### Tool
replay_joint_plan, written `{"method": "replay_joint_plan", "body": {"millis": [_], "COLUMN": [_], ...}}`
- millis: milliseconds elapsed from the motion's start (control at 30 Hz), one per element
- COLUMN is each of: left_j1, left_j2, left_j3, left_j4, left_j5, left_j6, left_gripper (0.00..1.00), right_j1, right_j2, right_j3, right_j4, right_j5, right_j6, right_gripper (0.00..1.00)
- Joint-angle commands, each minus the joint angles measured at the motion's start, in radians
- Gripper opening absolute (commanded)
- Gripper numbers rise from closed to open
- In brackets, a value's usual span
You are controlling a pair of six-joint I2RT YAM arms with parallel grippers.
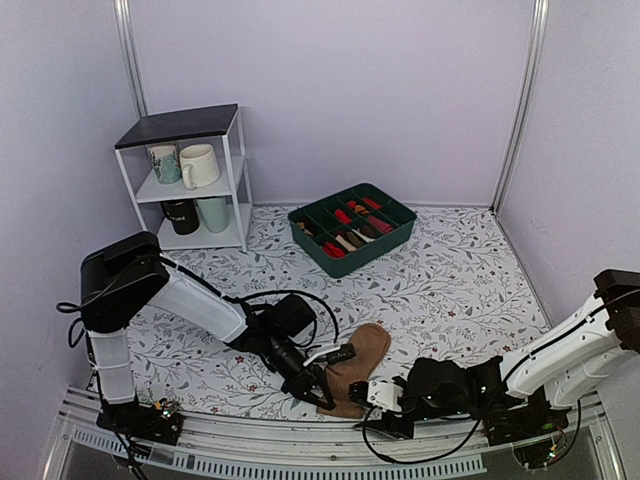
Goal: Roll the socks
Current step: Roll the sock at the center of the board.
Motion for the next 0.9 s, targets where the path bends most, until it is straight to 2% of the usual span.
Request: {"method": "replay_joint_plan", "body": {"millis": [0,133,367,433,500,567,633,667,833,867], "left_j1": [-0.007,-0.007,-0.006,-0.005,-0.006,-0.004,-0.003,-0.002,-0.001,-0.002], "left_j2": [0.067,0.069,0.071,0.073,0.075,0.07,0.056,0.039,-0.067,-0.094], "left_j3": [-0.035,-0.036,-0.047,-0.047,-0.046,-0.045,-0.043,-0.041,-0.035,-0.044], "left_j4": [-0.15,-0.148,-0.136,-0.131,-0.127,-0.115,-0.101,-0.095,-0.038,-0.013], "left_j5": [-0.069,-0.067,-0.064,-0.063,-0.065,-0.08,-0.101,-0.118,-0.203,-0.225], "left_j6": [-0.018,-0.017,-0.019,-0.021,-0.021,-0.027,-0.029,-0.028,0.003,0.01], "left_gripper": [0.0,0.0,0.0,0.0,0.0,0.0,0.1,0.21,0.25,0.29], "right_j1": [0.019,0.022,0.028,0.028,0.029,0.027,0.022,0.015,-0.034,-0.049], "right_j2": [0.064,0.115,0.168,0.173,0.174,0.178,0.18,0.181,0.177,0.176], "right_j3": [0.058,0.084,0.115,0.117,0.118,0.119,0.115,0.111,0.073,0.064], "right_j4": [0.02,0.036,-0.021,-0.03,-0.036,-0.054,-0.072,-0.079,-0.092,-0.09], "right_j5": [0.1,0.113,0.108,0.104,0.109,0.119,0.107,0.087,-0.025,-0.05], "right_j6": [-0.065,-0.058,-0.008,0.005,0.022,0.038,0.099,0.115,0.239,0.257], "right_gripper": [0.52,0.53,0.47,0.41,0.29,0.23,0.19,0.18,0.18,0.18]}}
